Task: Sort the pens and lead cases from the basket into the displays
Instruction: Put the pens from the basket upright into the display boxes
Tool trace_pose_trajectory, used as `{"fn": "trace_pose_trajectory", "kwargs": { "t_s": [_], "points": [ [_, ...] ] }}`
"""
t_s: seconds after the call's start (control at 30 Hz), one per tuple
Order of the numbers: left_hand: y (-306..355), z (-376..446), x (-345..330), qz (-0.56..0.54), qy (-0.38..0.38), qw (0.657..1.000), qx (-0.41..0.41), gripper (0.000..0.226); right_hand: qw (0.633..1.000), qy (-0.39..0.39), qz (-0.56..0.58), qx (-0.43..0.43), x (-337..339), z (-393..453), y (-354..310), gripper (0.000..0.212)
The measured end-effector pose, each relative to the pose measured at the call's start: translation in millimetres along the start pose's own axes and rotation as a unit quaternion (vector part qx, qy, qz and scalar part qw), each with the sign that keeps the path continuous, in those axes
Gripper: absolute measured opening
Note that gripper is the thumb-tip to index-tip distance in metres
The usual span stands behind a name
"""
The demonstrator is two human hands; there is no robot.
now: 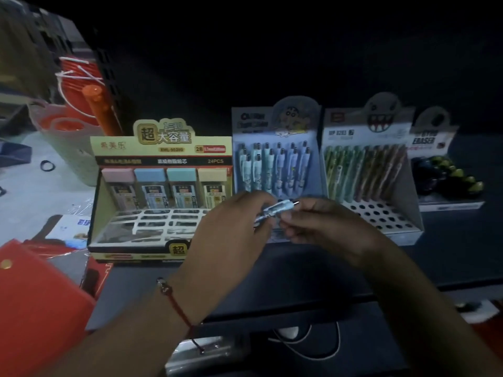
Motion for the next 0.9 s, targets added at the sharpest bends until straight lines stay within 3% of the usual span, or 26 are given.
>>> {"fn": "trace_pose_trajectory", "kwargs": {
  "t_s": [0.27,0.43,0.53,0.7,0.9],
  "points": [
    [15.2,-3.3,-7.5,0.013,-0.013,0.999,-0.032,0.031,0.991,0.041,0.121,0.046,0.3,-9.8,-1.4,0.019],
    [20.0,-7.4,-15.7,0.116,-0.039,0.99,-0.07,0.053,0.969,0.159,0.164,0.089,18.4,-11.1,-5.2,0.012],
    [21.1,-12.7,-23.7,0.17,-0.077,0.98,-0.068,0.065,0.954,0.222,0.124,0.157,24.3,-13.2,-9.0,0.027],
    [17.6,-14.6,-30.9,0.201,-0.109,0.972,-0.062,0.072,0.929,0.271,0.058,0.245,11.3,-2.7,-23.8,0.01],
    [12.0,-17.1,-33.5,0.22,-0.132,0.964,-0.072,0.07,0.92,0.271,-0.052,0.277,-7.9,22.3,-18.5,0.01]
  ]
}}
Point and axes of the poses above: each hand's wrist, its own z-axis towards the middle knuckle, its own x-axis out of the back of the hand, y = z × x, the point moved 1 cm from there along z, towards the middle knuckle, and after that the axes turned 4 degrees about -y, right-handed, at the moved point
